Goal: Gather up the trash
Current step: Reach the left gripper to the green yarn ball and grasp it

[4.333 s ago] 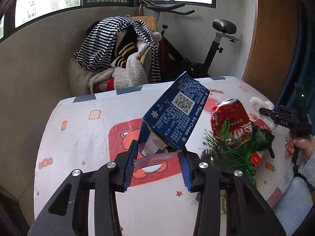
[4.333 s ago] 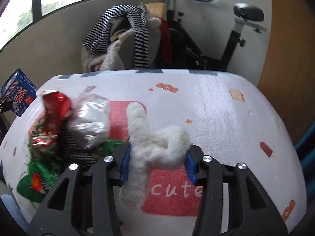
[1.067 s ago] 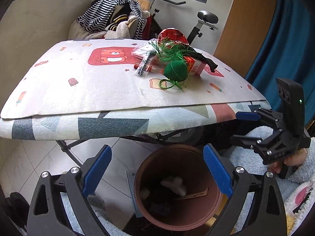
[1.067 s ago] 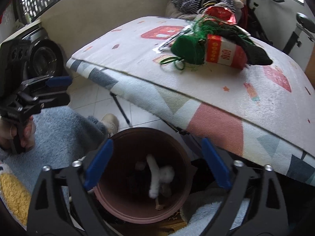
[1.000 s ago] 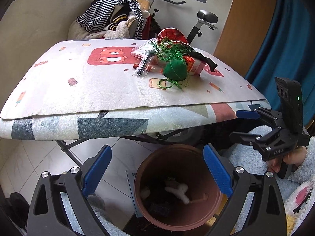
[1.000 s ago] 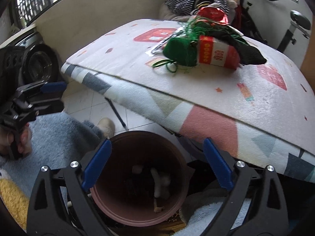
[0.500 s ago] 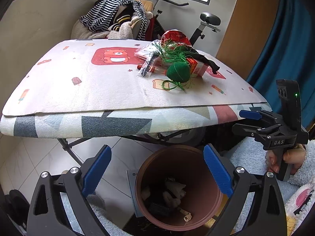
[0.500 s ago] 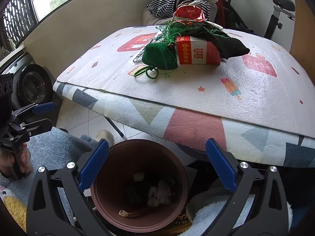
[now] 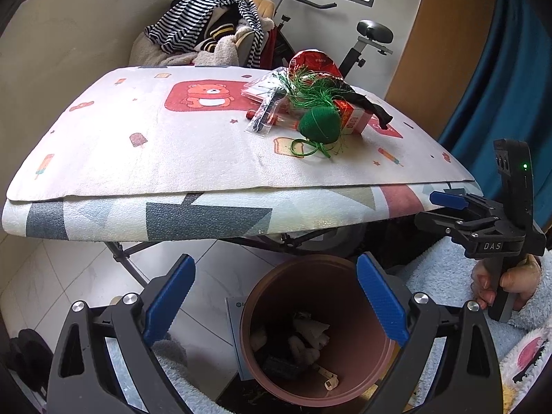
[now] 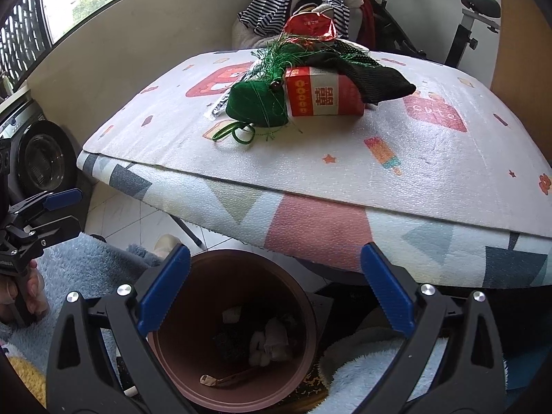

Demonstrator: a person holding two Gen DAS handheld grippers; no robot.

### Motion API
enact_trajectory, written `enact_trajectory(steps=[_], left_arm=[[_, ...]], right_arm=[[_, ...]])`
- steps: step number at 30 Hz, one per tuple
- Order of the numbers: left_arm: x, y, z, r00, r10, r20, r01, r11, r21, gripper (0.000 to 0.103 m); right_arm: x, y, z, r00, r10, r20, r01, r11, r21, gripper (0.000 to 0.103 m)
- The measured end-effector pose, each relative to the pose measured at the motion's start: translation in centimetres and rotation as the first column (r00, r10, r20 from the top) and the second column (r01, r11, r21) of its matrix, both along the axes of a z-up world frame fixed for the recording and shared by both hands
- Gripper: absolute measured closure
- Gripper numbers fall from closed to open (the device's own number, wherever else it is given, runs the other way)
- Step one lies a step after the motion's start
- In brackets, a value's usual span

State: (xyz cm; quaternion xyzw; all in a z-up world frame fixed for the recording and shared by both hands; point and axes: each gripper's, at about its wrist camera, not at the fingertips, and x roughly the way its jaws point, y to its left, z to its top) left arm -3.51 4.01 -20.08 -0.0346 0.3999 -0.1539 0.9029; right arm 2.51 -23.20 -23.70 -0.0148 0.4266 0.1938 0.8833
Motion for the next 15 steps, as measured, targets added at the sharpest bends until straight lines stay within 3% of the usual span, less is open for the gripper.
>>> enact_trajectory(steps=[4,8,15], left_arm=[[1.1,0.0,0.3,0.999,-0.025,-0.037,0.025,1.000,0.004,0.010],[2.5,-1.4,1.7,0.997,-0.079,-0.020,0.080,0.996,0.041,0.011],[7.5,-5.2,3.5,0.989,-0.148,-0.003,0.148,0.988,-0.038,0.010]], right_arm=[[-0.1,-0.3,0.4,1.000,-0.007,0.014,0.006,1.000,0.012,0.006],[0.4,-1.0,1.0,0.999,-0.029,0.018,0.028,0.999,0.029,0.006],[2.6,-2.9,2.5,0.994,-0.107,0.039,0.106,0.994,0.032,0.006]])
